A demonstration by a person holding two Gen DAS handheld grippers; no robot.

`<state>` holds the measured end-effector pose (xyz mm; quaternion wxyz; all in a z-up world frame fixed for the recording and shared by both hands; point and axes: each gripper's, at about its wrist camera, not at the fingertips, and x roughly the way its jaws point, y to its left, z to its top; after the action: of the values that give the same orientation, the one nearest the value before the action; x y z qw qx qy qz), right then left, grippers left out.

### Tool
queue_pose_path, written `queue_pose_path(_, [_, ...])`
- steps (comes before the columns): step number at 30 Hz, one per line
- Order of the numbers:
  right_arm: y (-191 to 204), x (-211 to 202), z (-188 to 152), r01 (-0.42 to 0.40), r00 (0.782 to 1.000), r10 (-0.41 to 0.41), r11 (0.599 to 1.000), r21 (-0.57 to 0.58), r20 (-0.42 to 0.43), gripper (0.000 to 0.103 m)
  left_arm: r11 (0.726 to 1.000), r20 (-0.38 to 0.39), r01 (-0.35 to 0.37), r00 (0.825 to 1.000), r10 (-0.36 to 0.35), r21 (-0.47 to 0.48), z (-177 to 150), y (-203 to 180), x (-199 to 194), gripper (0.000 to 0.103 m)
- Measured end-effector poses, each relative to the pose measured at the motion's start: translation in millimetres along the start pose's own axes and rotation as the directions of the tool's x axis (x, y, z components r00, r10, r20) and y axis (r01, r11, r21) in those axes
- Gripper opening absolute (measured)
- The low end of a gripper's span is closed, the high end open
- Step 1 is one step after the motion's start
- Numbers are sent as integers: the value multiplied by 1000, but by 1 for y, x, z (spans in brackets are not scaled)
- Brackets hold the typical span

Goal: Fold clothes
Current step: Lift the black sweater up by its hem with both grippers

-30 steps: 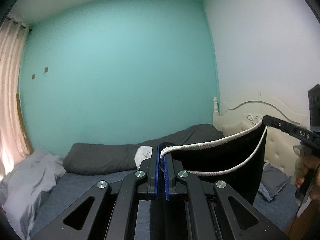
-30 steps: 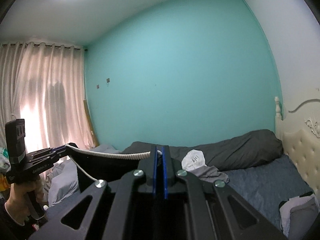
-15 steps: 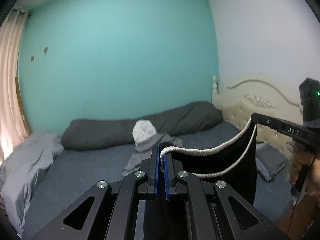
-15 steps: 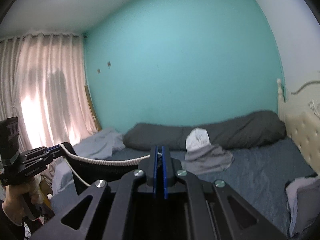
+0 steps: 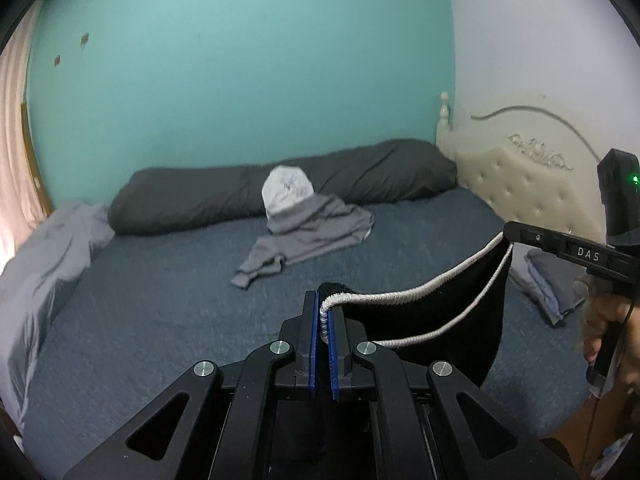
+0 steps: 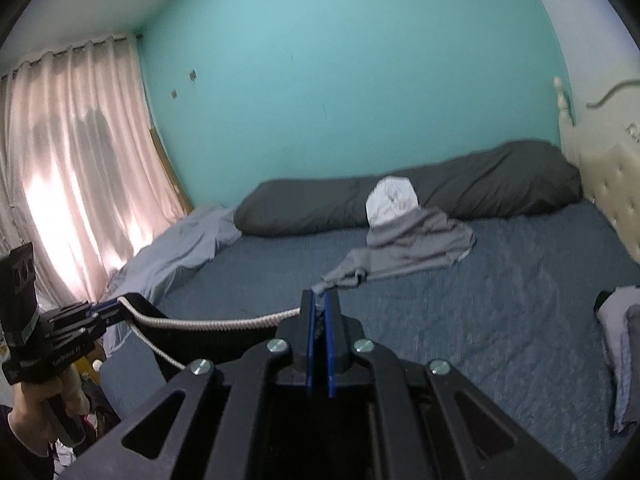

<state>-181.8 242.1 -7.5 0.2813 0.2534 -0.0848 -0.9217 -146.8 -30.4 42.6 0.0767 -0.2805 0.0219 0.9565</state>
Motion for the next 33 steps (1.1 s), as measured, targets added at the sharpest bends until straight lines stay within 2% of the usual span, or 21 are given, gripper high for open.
queue_pose_path(6, [-35,52,-19,3,998,0,999,49,-58,4,1000,-65,5,998,-6,-15,-10,8,59,4])
queue_pose_path(16, [-88,134,-25,34,991,-22,996,87,-135,4,998,-137,16,990,-25,-67,-16,24,168,4])
queue_pose_path(26, [-139,226,-31,74,974,-51,993,97,-219,4,991,-237,14,970,-46,-134,-42,42,280,4])
queue_pose_path(33, [-167,278,-43,94,961,-61,990,108,-270,4,989,-271,-3,962,-37,-146,-59,49,337,4])
